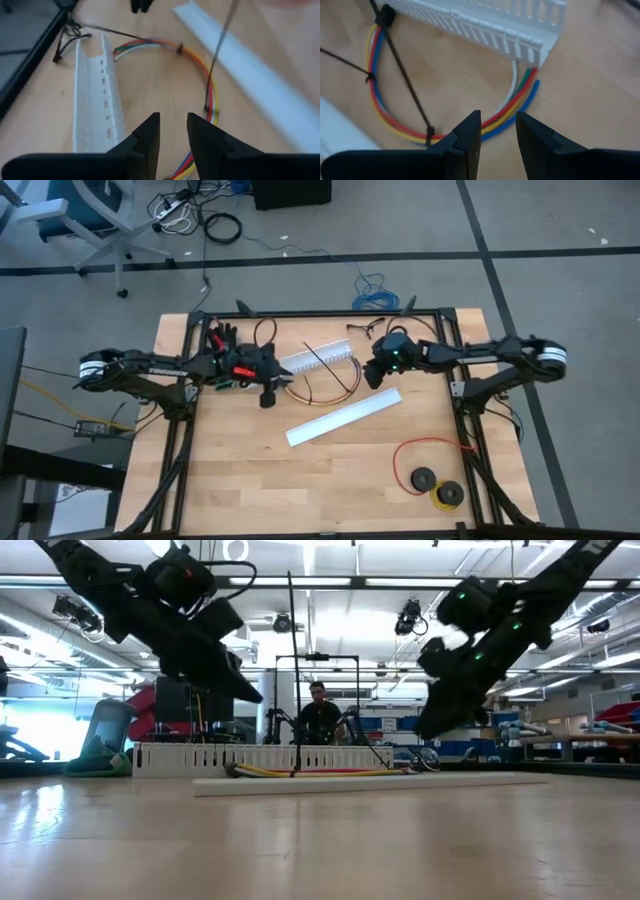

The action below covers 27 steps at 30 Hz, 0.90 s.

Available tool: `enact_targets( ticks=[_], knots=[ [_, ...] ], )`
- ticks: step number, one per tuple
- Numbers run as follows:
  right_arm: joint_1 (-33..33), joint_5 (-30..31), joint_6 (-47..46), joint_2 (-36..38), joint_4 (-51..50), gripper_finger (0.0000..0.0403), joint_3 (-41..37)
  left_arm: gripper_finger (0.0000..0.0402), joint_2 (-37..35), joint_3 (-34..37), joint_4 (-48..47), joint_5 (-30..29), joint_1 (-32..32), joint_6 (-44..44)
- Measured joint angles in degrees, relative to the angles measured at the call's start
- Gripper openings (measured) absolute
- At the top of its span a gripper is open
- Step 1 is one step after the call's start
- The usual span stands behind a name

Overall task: Ziptie cables
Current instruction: Put the zip-tied cables into the white cable duct

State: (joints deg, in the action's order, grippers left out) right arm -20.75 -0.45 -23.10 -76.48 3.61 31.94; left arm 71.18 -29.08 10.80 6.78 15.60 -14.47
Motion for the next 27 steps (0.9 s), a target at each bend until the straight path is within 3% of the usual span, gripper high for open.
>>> enact_targets(
  ticks=[4,12,18,27],
  knots=[
    [-1.56,0.15,0.67,-6.23,0.52,0.0112,3.34,0.0106,0.07,-0.15,-3.53,-1.86,0.01,-10.00],
    [-4.03,-3.41,2.41,-12.58,0.37,0.0122,6.88,0.0106,0.06,-0.29,-4.49,-5.62,0.04,-18.99],
    [-5.18,-5.29,2.96,-13.30,0.17,0.0170,7.07,0.0111,0.07,-0.27,-6.32,-11.52,0.04,-29.40],
    [-5.99,-5.29,3.20,-13.30,0.16,0.0240,7.07,0.0132,0.07,-0.27,-7.73,-12.87,-0.23,-34.99]
  ],
)
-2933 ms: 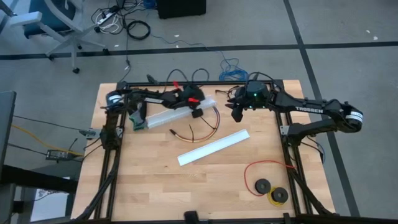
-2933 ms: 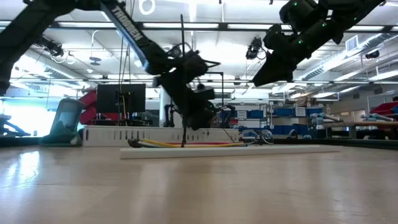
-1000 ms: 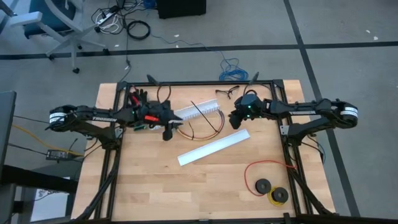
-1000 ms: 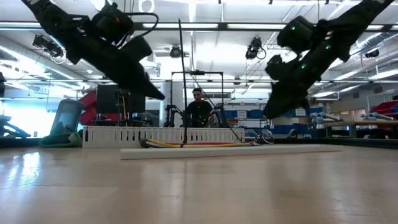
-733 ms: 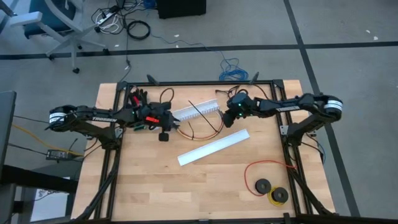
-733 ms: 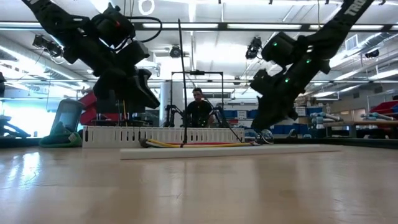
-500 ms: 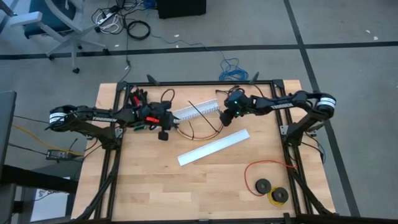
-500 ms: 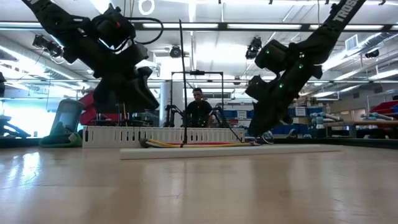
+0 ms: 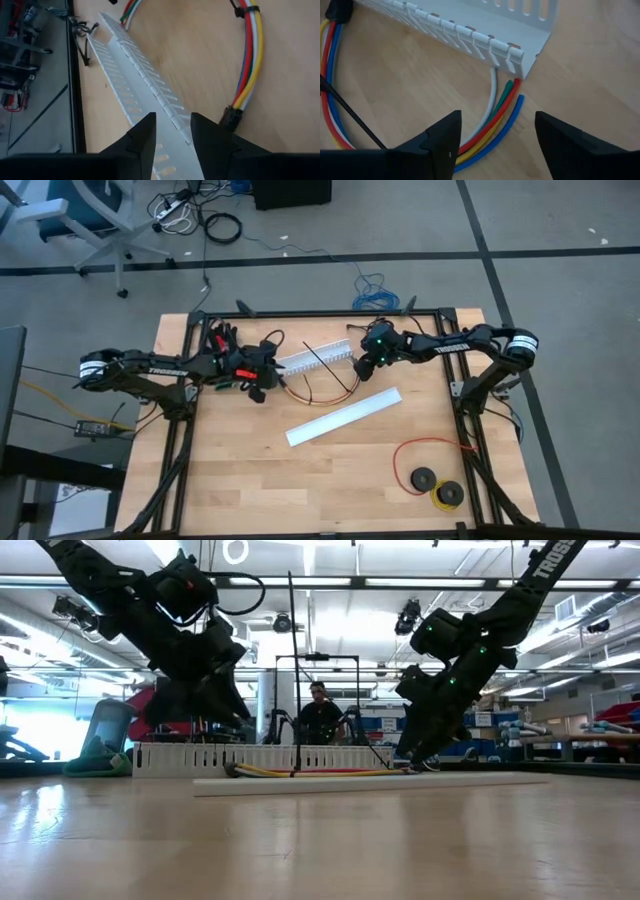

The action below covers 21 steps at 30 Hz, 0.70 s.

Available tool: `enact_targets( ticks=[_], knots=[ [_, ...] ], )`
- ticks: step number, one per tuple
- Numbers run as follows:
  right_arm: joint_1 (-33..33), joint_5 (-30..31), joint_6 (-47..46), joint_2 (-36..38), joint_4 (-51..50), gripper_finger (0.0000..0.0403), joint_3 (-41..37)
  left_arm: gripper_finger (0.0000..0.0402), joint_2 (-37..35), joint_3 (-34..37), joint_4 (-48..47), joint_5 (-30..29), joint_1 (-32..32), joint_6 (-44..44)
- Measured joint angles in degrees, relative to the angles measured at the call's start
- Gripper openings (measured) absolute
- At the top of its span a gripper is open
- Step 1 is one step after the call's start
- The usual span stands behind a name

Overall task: Ziptie cables
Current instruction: Put the zip-tied cables into the white cable duct

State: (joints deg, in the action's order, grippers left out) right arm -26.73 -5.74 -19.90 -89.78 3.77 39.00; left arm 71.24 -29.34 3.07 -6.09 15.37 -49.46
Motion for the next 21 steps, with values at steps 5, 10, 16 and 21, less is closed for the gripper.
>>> enact_targets(
  ticks=[5,10,16,21],
  knots=[
    [0.10,0.00,-0.02,0.00,-0.08,0.0259,0.00,0.0151,0.30,0.00,-0.81,-0.01,-2.37,-1.69],
    [0.10,0.07,-0.48,0.01,-0.06,0.0267,0.00,0.0171,1.91,-0.01,-1.98,-1.24,-5.25,-8.59],
    [0.12,1.18,-3.12,0.02,0.00,0.0263,0.00,0.0182,7.75,-0.02,-1.68,-10.00,-6.12,-17.43],
    [0.12,1.90,-5.38,-0.10,0.08,0.0252,0.00,0.0168,14.86,-0.06,1.10,-18.00,-6.12,-24.42]
  ],
)
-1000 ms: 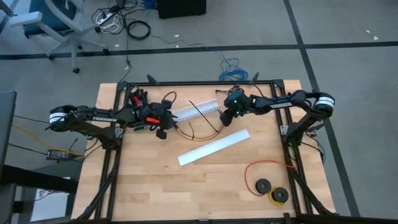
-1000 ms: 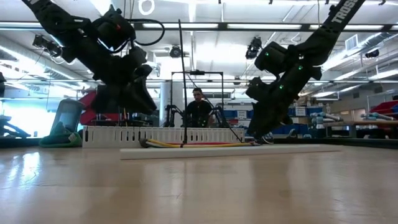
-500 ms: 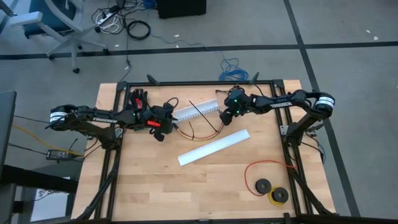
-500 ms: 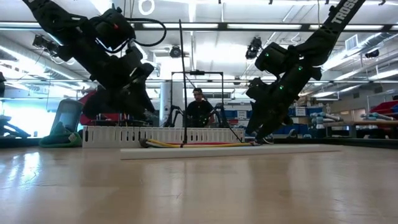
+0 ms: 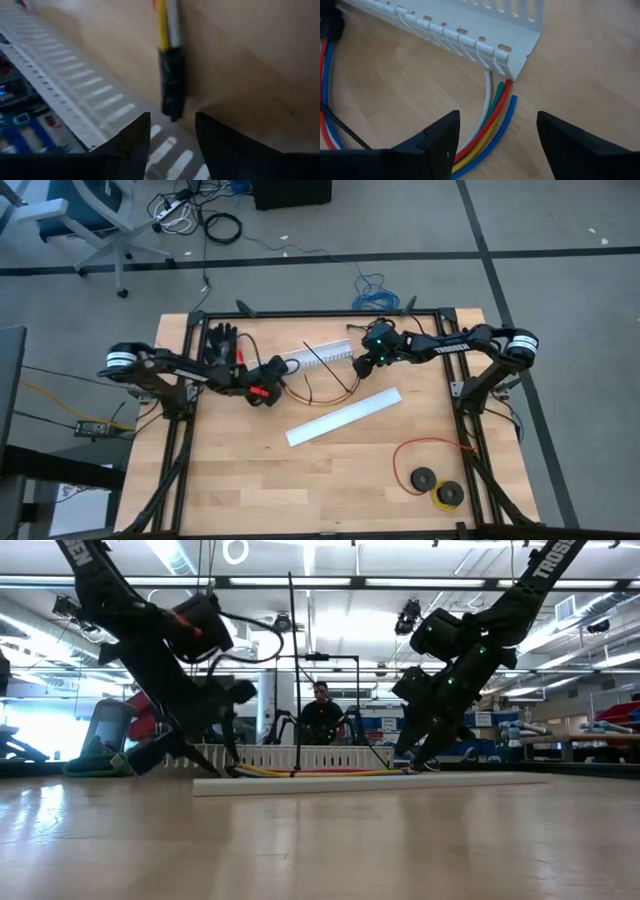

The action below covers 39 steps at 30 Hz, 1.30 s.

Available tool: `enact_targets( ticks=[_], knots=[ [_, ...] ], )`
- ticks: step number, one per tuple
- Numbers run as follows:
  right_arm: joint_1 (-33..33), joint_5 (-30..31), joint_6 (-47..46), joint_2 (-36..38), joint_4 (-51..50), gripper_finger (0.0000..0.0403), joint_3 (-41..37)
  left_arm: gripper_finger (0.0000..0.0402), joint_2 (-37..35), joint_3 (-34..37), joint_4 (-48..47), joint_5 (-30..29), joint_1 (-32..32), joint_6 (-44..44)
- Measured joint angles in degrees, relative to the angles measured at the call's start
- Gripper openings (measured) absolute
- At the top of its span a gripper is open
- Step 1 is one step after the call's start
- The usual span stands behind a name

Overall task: Ziptie cables
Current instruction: Put the zip-tied cables into the white cable duct

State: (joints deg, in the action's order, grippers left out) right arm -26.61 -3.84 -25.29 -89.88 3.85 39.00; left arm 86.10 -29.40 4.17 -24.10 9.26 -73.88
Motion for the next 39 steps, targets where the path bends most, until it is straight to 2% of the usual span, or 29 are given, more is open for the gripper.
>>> enact_targets(
  ticks=[5,10,15,21,25,29,30,33,39],
  knots=[
    [1.08,0.43,-0.67,-1.40,-0.48,0.0236,0.12,0.0161,4.42,-0.16,6.40,-5.87,-0.11,-3.36],
    [3.30,2.79,-0.63,-3.01,-3.12,0.0217,2.06,0.0161,5.07,-1.09,6.06,-5.70,-0.35,-6.04],
    [6.39,7.01,-0.01,-5.76,-11.16,0.0194,7.79,0.0160,5.21,-1.34,5.94,-6.13,-2.00,-7.46],
    [8.42,13.12,1.41,-14.29,-25.14,0.0171,18.15,0.0158,5.41,-1.40,4.98,-6.76,-4.28,-7.53],
    [9.40,15.32,2.12,-17.06,-31.21,0.0137,22.40,0.0117,6.15,-1.48,4.81,-8.44,-5.71,-7.51],
    [10.29,16.65,3.85,-15.93,-30.24,0.0070,22.86,0.0025,6.97,-2.11,3.84,-13.82,-7.55,-4.42],
    [10.54,16.86,3.96,-15.40,-30.08,0.0051,22.76,0.0013,7.07,-2.55,2.89,-15.67,-8.07,-3.08],
    [11.41,18.10,4.03,-12.67,-30.94,0.0009,22.58,0.0006,7.27,-3.35,3.22,-21.74,-9.61,-0.94],
    [13.54,18.75,3.56,-5.76,-30.70,0.0003,22.67,0.0003,7.17,-4.78,3.47,-35.86,-11.25,0.06]
  ],
)
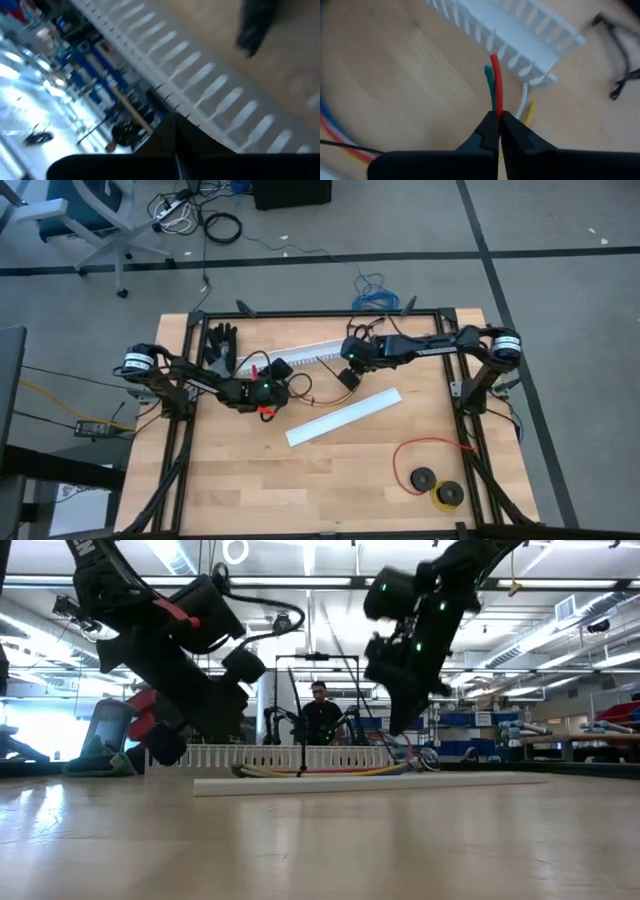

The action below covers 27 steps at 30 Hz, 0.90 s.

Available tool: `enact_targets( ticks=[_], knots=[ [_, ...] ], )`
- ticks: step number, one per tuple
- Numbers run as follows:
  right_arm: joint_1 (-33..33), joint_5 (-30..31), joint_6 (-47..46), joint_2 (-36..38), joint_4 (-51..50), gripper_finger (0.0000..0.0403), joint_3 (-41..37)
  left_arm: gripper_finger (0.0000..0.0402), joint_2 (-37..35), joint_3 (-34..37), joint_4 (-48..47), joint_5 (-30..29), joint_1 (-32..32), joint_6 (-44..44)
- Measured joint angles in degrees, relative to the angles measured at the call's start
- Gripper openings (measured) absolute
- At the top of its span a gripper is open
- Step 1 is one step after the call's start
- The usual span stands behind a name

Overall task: Ziptie cables
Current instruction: Put the zip-tied cables into the white cable duct

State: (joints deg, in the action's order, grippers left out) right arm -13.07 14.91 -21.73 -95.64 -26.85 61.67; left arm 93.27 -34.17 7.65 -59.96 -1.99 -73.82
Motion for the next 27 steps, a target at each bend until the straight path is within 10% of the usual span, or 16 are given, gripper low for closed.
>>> enact_targets(
  ticks=[11,27],
  knots=[
    [-0.28,0.96,0.18,5.69,-1.07,0.0001,0.03,0.0001,-1.07,-3.33,0.32,-13.52,-1.01,-3.31],
    [-1.38,-2.99,-4.14,5.76,-1.41,0.0000,-5.37,0.0032,-1.07,-3.28,-2.53,14.90,-0.97,9.03]
  ],
)
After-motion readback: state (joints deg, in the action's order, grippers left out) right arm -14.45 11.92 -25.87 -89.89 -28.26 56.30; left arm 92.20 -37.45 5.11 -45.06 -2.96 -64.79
